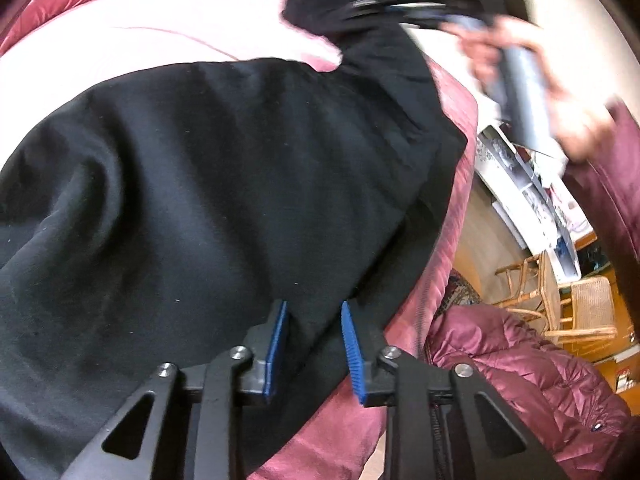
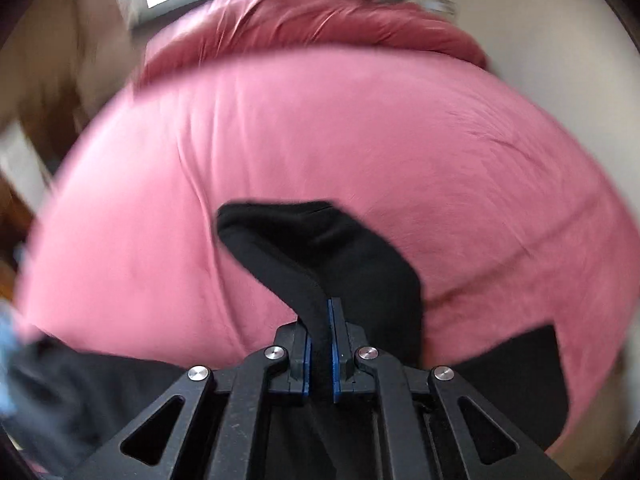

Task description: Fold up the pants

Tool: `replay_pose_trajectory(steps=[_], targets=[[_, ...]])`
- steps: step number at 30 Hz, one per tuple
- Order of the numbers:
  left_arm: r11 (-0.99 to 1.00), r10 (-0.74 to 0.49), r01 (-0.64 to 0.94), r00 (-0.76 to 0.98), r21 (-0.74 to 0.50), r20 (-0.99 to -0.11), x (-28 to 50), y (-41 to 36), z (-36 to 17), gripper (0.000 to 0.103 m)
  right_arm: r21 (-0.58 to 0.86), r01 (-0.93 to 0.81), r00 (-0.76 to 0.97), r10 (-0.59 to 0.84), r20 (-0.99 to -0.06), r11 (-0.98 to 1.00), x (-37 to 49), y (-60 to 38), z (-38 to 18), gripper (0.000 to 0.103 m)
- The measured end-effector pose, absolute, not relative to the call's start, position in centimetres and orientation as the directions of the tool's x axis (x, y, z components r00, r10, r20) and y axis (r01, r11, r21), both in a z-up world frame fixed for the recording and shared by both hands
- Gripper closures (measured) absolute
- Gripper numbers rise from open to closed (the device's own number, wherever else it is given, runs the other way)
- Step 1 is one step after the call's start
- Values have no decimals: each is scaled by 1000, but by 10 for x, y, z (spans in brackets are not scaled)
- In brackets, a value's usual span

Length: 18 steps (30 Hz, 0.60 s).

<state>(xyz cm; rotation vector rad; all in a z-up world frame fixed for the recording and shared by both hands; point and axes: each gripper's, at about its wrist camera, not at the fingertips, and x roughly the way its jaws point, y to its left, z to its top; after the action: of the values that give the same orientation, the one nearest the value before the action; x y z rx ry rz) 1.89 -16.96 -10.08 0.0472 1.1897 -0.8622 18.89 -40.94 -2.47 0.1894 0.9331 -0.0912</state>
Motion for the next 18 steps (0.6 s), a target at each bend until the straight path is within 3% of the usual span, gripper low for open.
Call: replay_pose_trajectory(steps=[3, 6, 11, 15, 18], targets=[[678, -609, 579, 97, -453, -787, 23, -160, -93, 76, 377, 236, 709, 106, -697, 896, 137, -464, 3, 96], [693, -587, 588, 125, -417, -800, 25, -155, -86, 76, 556, 327, 770, 126, -626, 764, 86, -518, -1, 96], [711, -576, 561, 117, -425, -809, 26, -139, -85, 76, 681, 478, 770, 109, -629, 555, 31, -585, -60, 96], [734, -560, 535, 128, -418, -819, 26, -125, -82, 76, 670, 567, 710, 128, -693, 479, 18, -608, -117, 95], [749, -535, 534, 136, -393, -834, 22, -116, -78, 76, 678, 581, 701, 146, -698, 450, 11, -614, -130, 88]])
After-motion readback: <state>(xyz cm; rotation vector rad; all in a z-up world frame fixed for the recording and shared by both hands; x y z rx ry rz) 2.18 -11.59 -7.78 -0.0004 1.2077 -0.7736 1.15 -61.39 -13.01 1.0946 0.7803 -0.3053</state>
